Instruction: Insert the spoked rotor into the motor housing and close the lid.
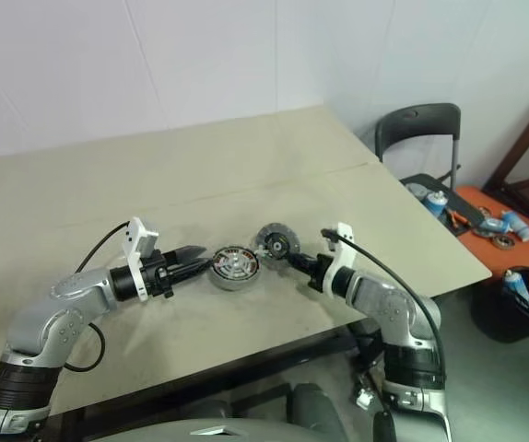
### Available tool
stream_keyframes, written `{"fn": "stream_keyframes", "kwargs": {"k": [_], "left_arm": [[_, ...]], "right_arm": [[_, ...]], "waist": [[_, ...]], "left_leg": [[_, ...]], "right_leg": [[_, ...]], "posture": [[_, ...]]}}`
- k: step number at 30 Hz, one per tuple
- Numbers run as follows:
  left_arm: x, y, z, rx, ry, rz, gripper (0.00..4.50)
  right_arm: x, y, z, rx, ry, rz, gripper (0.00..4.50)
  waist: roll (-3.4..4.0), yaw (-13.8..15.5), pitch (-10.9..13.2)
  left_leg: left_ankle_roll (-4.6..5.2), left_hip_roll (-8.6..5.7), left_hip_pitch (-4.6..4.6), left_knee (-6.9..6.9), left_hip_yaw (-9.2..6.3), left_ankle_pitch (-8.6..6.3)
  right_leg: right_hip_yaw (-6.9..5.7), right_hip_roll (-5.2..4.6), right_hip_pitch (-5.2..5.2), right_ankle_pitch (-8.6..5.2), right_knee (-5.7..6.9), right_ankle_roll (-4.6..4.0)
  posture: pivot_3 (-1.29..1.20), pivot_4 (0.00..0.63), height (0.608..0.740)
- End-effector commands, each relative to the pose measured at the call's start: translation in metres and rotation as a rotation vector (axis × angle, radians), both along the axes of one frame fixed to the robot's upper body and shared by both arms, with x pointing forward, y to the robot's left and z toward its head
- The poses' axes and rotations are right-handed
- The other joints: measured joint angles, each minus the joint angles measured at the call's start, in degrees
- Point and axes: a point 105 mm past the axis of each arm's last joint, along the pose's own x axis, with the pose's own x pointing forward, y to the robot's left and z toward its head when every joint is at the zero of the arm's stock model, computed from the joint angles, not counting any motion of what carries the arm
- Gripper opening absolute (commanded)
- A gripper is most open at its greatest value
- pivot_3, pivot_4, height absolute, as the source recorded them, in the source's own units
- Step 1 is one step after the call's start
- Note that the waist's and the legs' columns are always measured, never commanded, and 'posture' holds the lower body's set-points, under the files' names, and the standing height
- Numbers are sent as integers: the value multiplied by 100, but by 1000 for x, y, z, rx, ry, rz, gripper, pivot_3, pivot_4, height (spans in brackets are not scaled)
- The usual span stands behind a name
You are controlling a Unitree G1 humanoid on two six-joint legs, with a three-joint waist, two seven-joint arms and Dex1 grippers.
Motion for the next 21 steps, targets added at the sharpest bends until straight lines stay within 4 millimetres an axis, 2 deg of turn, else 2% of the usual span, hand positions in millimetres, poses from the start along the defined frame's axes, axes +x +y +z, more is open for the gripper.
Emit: {"fn": "stream_keyframes", "kwargs": {"k": [1, 4, 8, 11, 15, 21], "left_arm": [[4, 0, 12, 3, -51, 2, 2277], [6, 1, 12, 2, -51, 10, 2277], [7, 2, 11, -1, -49, 22, 2277], [6, 3, 9, 0, -46, 28, 2277], [6, 3, 6, -7, -42, 38, 2277], [7, 4, 5, -13, -39, 53, 2277]], "right_arm": [[9, 29, 42, -113, -219, 153, 25], [13, 41, 66, -211, -363, 233, 25], [8, 46, 83, -351, -517, 346, 25], [4, 41, 82, -444, -583, 409, 25], [5, 27, 67, -610, -666, 474, 25], [5, 37, 64, -723, -861, 524, 25]], "waist": [[5, 3, 3], [6, 20, 4], [4, 60, 4], [3, 135, 3], [3, 204, 3], [1, 181, 3]], "left_leg": [[0, 2, -2, 0, 0, 0], [0, 3, -17, -1, -2, 0], [4, -2, -63, 5, -7, -2], [14, -9, -90, 12, -5, -8], [21, -11, -92, 10, 0, -12], [20, -6, -79, 13, 13, -12]], "right_leg": [[0, 0, -4, 0, 1, 0], [-2, 3, -22, 10, 0, 17], [-4, -2, -58, 15, -7, 19], [-3, -17, -84, 35, -13, 16], [-1, -19, -87, 34, -18, 16], [6, -12, -79, 25, -11, 32]], "posture": [[0, 0, 740], [0, 0, 740], [0, 0, 740], [0, 0, 740], [0, 0, 740], [0, 0, 740]]}}
